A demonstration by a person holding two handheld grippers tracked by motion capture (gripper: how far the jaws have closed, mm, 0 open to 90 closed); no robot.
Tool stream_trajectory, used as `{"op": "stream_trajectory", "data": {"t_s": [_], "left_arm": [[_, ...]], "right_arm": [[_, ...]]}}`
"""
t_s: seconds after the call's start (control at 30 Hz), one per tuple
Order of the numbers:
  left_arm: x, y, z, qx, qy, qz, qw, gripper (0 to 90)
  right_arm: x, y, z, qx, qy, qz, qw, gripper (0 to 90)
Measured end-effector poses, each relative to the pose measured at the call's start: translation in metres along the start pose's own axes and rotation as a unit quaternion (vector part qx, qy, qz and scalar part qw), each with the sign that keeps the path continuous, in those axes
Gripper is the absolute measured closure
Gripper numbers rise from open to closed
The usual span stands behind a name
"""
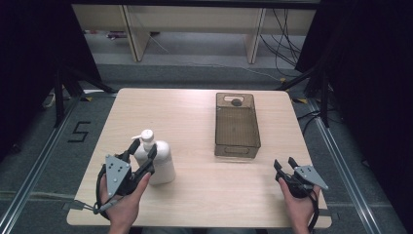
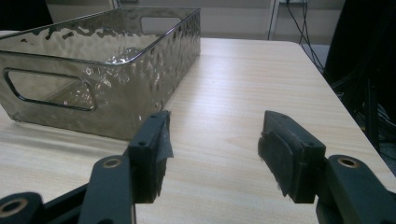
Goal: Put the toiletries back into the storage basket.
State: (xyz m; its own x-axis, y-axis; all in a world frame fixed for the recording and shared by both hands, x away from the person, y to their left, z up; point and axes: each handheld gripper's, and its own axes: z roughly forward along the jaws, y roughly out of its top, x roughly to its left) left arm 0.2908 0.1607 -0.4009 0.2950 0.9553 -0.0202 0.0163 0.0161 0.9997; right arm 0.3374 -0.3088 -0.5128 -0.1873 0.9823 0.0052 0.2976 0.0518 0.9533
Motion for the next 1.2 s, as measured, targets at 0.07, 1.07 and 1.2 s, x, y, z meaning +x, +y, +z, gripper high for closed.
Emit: {"op": "stream_trajectory", "data": {"t_s": [0.07, 1.07, 1.2], "left_arm": [[-0.002, 0.002, 0.002, 0.003, 0.001, 0.002, 1.0000, 46.2], [-0.008, 0.014, 0.020, 0.030, 0.044, -0.023, 0.9983, 54.0], [-0.008, 0.015, 0.021, 0.029, 0.042, -0.032, 0.9982, 57.9]], "right_arm": [[0.001, 0.001, -0.001, 0.006, 0.002, 0.008, 1.0000, 43.3], [0.002, 0.001, 0.000, 0.021, 0.004, 0.017, 0.9996, 43.0], [0.000, 0.001, 0.001, 0.017, 0.008, 0.010, 0.9998, 43.1]]}}
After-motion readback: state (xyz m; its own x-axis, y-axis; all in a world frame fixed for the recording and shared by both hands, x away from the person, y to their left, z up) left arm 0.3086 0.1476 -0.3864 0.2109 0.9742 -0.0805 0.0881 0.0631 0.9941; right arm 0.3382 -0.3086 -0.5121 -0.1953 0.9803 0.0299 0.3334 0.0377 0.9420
